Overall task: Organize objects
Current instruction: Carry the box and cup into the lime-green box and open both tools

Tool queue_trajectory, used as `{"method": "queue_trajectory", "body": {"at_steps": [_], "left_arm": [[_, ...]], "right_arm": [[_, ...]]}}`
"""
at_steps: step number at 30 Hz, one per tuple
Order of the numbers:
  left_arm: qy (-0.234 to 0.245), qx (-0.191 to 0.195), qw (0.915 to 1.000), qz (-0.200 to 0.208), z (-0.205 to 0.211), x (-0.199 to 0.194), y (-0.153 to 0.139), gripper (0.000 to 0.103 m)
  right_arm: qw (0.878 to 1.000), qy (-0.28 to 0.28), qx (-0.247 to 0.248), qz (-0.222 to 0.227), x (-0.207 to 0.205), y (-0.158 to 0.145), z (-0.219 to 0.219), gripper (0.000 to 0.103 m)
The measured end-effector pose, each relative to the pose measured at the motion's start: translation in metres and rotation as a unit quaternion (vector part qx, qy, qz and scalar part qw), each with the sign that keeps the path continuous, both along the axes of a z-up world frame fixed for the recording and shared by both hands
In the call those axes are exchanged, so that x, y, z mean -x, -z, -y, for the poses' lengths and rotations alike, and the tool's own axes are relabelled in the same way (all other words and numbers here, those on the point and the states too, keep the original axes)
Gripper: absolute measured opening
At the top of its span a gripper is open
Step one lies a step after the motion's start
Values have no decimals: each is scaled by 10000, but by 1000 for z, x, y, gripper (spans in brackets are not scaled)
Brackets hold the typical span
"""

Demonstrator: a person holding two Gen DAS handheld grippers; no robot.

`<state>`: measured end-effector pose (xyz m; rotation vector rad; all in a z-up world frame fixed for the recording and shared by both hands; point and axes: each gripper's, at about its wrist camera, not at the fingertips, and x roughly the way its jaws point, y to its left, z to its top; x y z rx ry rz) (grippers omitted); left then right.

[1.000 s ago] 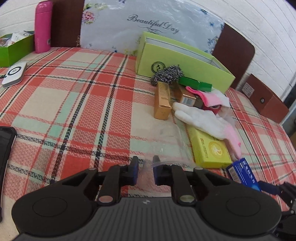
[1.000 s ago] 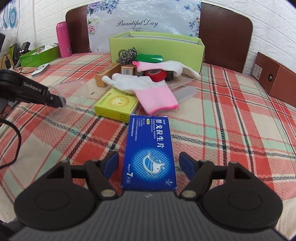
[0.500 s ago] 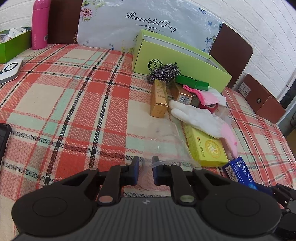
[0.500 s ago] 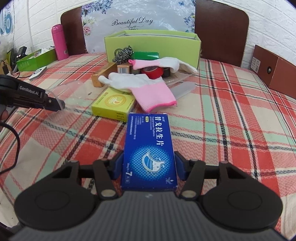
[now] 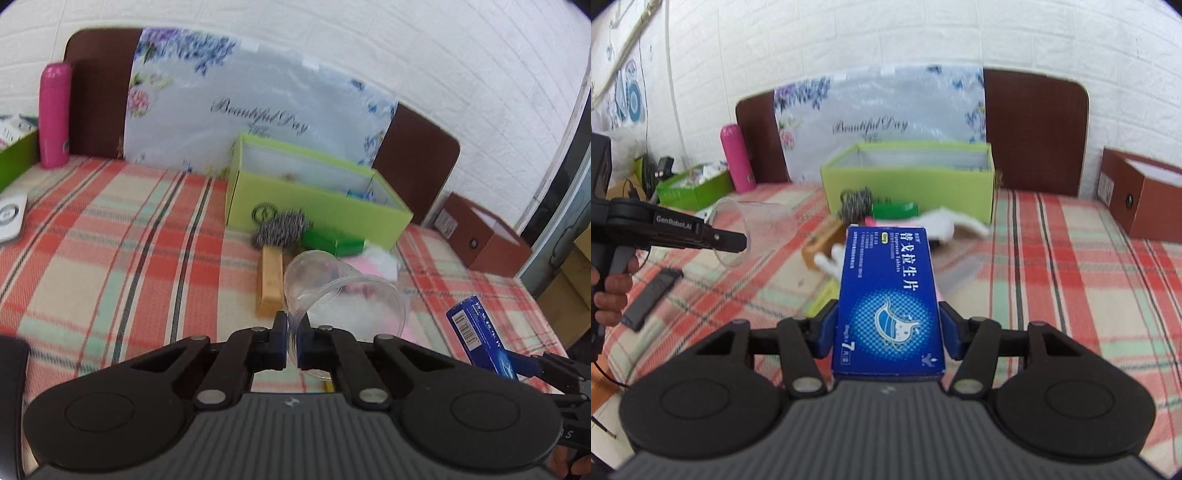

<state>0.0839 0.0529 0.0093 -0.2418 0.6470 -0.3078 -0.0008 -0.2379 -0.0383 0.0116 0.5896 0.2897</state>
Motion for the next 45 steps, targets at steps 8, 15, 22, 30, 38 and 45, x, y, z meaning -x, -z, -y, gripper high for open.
{"method": "queue_trajectory", "body": {"at_steps": [8, 15, 22, 30, 38, 45], "left_arm": [[-64, -150, 9980, 613, 16, -51, -49, 3], [-260, -396, 9966, 679, 33, -127, -65, 3], [-360, -565, 9972, 321, 47, -207, -46, 3], [-297, -905, 9952, 237, 57, -254, -21, 3], [-356, -1225, 9907, 464, 47, -248, -9, 85], [-540, -1042, 9919, 494, 43, -224, -32, 85]], "right_arm": [[9986, -64, -42, 527, -72, -35, -9, 55], [9985, 232, -215, 445, -174, -42, -11, 55], [9982, 463, 175, 349, -266, -23, -20, 55], [9983, 479, 314, 76, -330, 12, -31, 55], [9947, 227, 915, 409, -321, 32, -37, 101], [9950, 329, 646, 689, -288, 1, -23, 103]]}}
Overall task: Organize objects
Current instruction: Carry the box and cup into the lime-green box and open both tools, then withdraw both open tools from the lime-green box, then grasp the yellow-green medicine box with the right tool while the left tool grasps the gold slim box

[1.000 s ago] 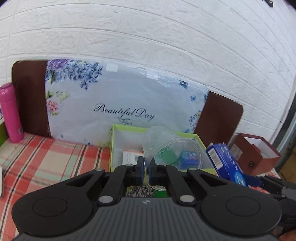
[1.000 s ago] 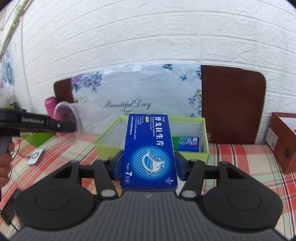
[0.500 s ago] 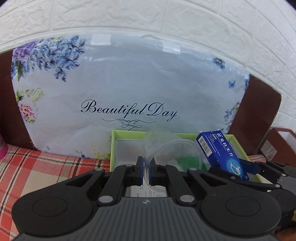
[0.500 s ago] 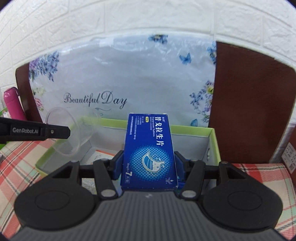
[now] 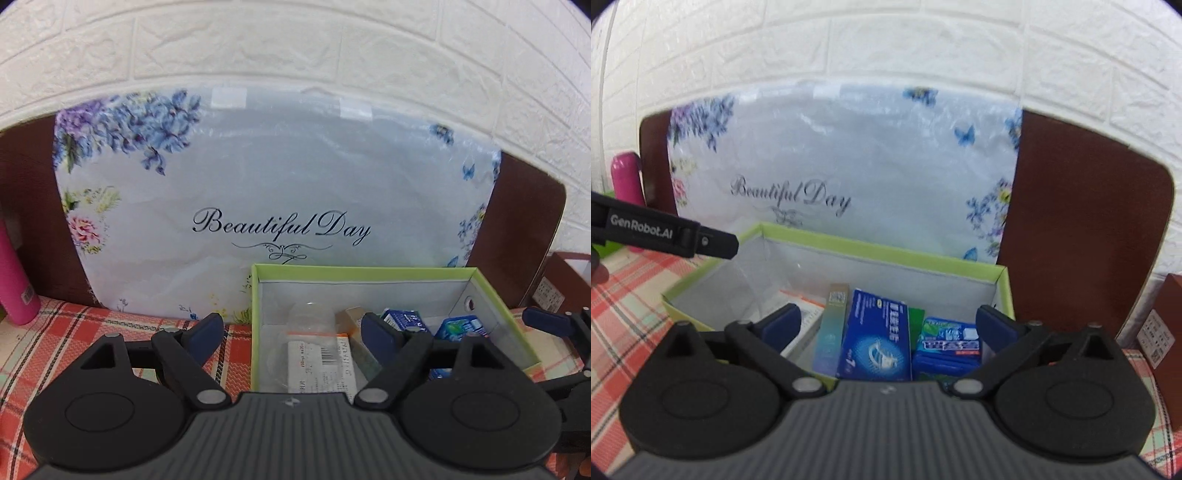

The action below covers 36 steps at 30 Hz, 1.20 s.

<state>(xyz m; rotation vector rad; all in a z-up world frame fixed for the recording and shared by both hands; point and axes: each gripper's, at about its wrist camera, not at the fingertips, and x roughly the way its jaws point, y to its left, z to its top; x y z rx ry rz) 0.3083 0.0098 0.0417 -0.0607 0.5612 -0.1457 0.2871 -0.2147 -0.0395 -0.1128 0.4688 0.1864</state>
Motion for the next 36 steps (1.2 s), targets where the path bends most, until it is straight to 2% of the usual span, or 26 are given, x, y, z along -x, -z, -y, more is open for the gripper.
{"method": "queue_trajectory", "body": {"at_steps": [8, 10, 14, 18, 24, 26, 31, 36], "left_arm": [[-22, -27, 9999, 150, 6, 72, -42, 85], [33, -12, 9998, 196, 8, 93, -46, 85], [131, -223, 9994, 242, 14, 134, -43, 86], [100, -161, 9997, 151, 15, 166, -30, 86], [40, -149, 9997, -188, 19, 191, -2, 86], [-30, -215, 9993, -307, 20, 195, 7, 86], [-139, -102, 9976, -665, 15, 202, 30, 86], [-234, 13, 9962, -834, 5, 211, 49, 86]], "right_arm": [[9978, 84, -357, 550, 74, -52, 15, 103], [9970, 17, -423, 643, 96, -58, 18, 103], [9955, 15, -496, 807, 147, -60, 23, 103], [9951, 50, -451, 878, 188, -50, 26, 103], [9968, 220, -494, 589, 226, -21, 29, 103], [9975, 227, -472, 470, 235, -11, 28, 103], [9984, 302, -474, 106, 248, 16, 28, 103], [9978, 367, -534, -170, 256, 35, 26, 103]]}}
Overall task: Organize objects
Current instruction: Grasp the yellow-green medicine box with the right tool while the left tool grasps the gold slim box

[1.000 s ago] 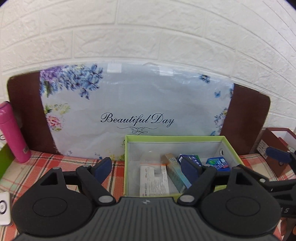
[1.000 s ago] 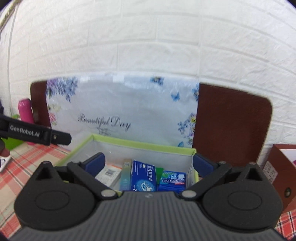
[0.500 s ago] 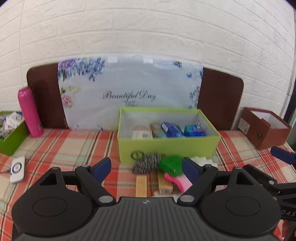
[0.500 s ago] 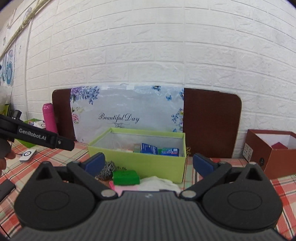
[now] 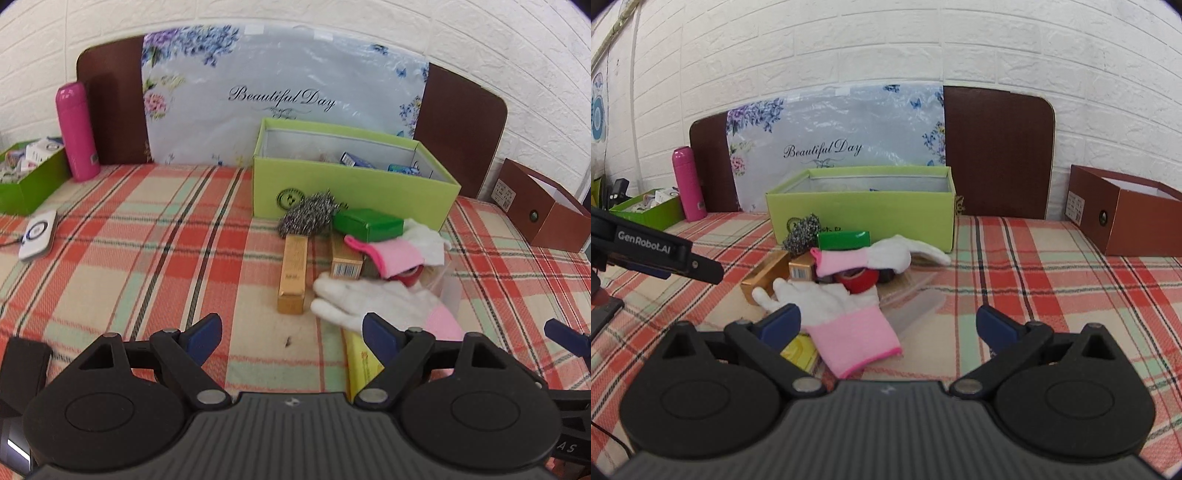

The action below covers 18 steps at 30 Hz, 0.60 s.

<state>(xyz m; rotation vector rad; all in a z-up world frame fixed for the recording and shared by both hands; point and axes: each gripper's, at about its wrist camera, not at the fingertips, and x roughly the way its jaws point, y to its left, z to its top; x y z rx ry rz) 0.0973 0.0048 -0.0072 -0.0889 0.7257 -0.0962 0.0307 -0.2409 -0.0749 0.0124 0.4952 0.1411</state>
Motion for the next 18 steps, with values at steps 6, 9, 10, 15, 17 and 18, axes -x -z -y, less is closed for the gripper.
{"method": "queue_trajectory", "body": {"at_steps": [6, 9, 10, 15, 17, 18], "left_arm": [[-116, 101, 9999, -49, -16, 5, 9, 86], [-207, 220, 9995, -81, -24, 4, 10, 86], [-230, 252, 9994, -98, -26, 3, 11, 86], [-286, 316, 9991, 24, -30, 1, 10, 86], [-267, 348, 9990, 39, -29, -6, 10, 86], [-250, 367, 9990, 51, -29, -10, 10, 86]], "right_arm": [[9984, -219, -337, -394, 3, 12, -10, 103], [9942, -659, -551, -649, 1, 17, -27, 100], [9921, -797, -574, -776, -1, 19, -34, 99], [9883, -550, -491, -1336, -25, 39, -66, 98], [9878, -400, -430, -1441, -35, 46, -78, 99], [9888, -342, -281, -1428, -40, 49, -85, 100]]}}
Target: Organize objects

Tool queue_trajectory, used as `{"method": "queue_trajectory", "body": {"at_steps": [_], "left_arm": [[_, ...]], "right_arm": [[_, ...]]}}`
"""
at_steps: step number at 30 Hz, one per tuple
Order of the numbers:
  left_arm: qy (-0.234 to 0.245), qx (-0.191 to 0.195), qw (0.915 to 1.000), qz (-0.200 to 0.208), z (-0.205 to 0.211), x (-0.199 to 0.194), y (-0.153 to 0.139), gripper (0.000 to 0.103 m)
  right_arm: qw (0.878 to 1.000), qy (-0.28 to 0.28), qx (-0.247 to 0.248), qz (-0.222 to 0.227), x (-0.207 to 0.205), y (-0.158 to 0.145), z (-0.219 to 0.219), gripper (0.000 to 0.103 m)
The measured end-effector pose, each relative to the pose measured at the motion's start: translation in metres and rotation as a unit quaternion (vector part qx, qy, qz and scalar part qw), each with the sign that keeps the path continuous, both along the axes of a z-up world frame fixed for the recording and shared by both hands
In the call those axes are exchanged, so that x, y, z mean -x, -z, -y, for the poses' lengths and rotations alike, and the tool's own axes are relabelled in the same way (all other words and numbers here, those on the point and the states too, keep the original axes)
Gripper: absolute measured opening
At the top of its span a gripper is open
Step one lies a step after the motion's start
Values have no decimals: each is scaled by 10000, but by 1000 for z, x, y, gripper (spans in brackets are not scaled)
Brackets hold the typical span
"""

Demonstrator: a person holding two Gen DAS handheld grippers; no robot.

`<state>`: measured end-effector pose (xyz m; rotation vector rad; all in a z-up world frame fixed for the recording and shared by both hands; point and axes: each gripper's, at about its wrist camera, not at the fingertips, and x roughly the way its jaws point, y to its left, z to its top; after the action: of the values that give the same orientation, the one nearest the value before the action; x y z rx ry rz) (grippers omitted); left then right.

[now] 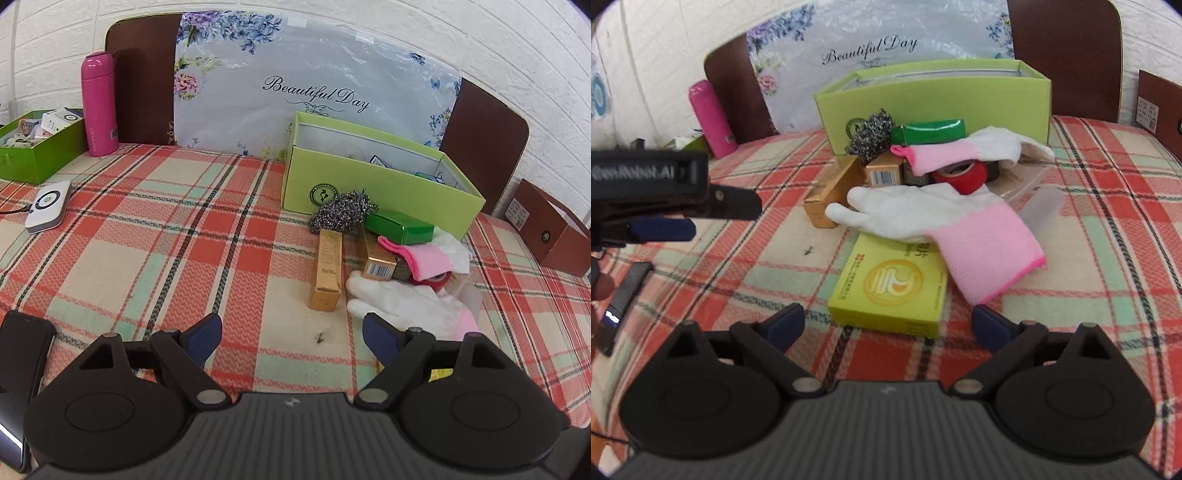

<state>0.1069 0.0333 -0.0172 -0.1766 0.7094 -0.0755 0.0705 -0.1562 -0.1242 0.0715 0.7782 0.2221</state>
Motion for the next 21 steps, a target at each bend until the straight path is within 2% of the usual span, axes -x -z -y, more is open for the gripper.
{"method": "queue_trajectory", "body": {"at_steps": [2, 3, 4, 10, 12, 14, 15, 17, 19, 21], "left_arm": [[27, 45, 10000, 36, 1, -11, 0, 86], [15, 77, 10000, 49, 1, -17, 0, 86], [-3, 120, 9999, 60, 2, -24, 0, 86], [8, 144, 9999, 9, 14, -77, 12, 85], [146, 109, 9997, -131, 19, -91, 20, 76], [209, 185, 9990, -343, 18, -102, 30, 55], [229, 289, 9984, -435, 16, -106, 34, 50], [328, 519, 9969, -493, 11, -106, 38, 27], [346, 582, 9962, -545, 5, -97, 35, 25], [469, 409, 9962, -614, 2, -76, 31, 25]], "right_arm": [[9990, 74, 413, 149, -2, 5, -10, 88], [9979, 113, 586, 257, 0, 5, -12, 72], [9977, 76, 581, 331, 3, 5, -10, 68], [9994, -234, 193, 174, 35, -5, 20, 68], [9992, -314, 190, 159, 50, -7, 28, 68], [9992, -337, 184, 130, 61, -8, 36, 68], [9991, -362, 174, 106, 67, -9, 40, 68], [9989, -428, 144, 89, 76, -12, 46, 68], [9985, -534, 150, 37, 82, -14, 50, 68], [9976, -656, 204, -32, 86, -15, 53, 68]]}}
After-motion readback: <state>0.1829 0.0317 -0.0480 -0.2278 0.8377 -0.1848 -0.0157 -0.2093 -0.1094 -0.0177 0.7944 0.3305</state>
